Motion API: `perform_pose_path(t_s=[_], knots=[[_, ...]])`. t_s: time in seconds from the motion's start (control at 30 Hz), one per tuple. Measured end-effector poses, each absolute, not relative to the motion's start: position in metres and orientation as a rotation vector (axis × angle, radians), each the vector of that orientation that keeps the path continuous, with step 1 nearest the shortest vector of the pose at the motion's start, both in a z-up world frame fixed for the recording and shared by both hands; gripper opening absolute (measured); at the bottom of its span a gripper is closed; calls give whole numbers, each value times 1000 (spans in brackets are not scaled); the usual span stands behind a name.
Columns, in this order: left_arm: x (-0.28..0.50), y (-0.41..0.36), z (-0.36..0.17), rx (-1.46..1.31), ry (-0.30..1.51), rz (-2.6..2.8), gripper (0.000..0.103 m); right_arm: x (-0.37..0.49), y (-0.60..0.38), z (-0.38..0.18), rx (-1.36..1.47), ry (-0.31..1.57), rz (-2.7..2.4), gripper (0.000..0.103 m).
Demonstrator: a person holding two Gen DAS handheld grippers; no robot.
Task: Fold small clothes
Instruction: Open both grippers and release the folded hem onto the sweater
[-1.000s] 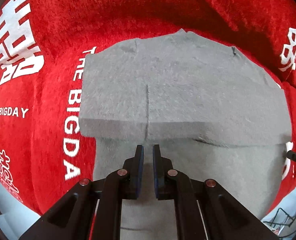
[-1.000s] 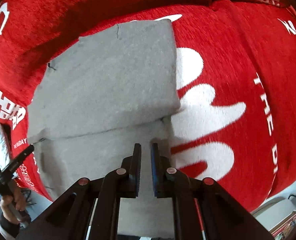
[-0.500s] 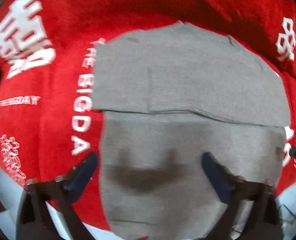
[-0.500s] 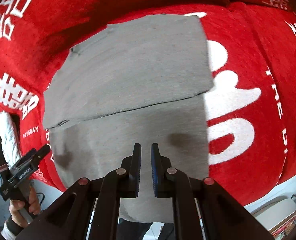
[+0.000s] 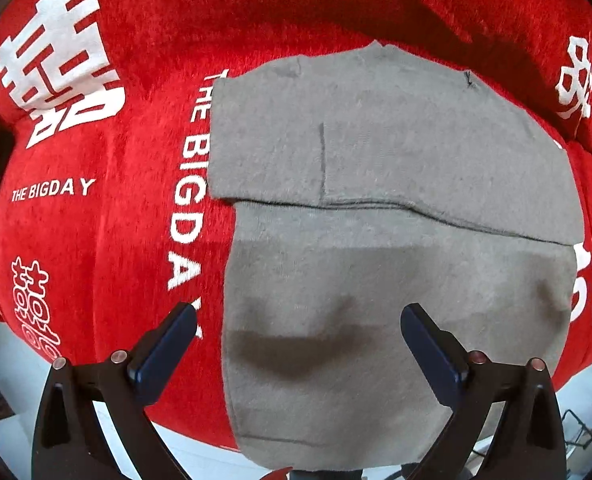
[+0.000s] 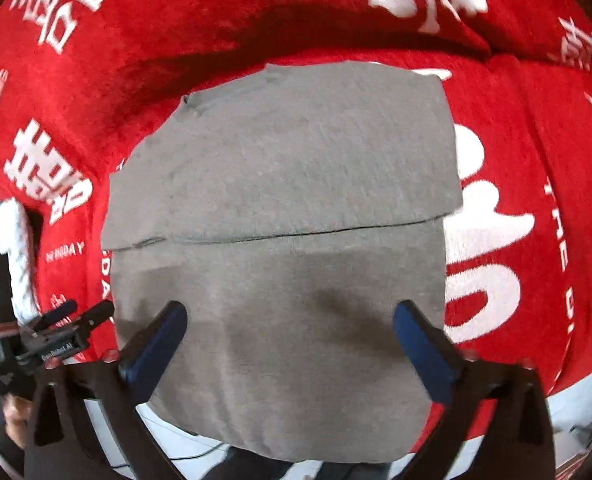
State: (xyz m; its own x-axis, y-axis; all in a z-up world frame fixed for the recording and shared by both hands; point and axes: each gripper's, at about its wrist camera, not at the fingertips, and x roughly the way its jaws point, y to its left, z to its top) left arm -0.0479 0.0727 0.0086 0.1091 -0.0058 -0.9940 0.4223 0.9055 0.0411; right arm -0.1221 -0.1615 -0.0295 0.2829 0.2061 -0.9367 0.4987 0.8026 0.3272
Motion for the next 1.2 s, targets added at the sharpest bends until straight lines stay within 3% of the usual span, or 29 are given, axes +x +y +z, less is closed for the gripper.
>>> perform_pose_path(t_s=[0.67, 1.2], knots=[[-42, 99, 2, 379, 1467, -356, 102, -129, -148, -41, 794, 1355, -265, 103], [-74, 144, -28, 351, 1564, -394, 102, -202, -139, -71, 926, 1396, -276, 103]])
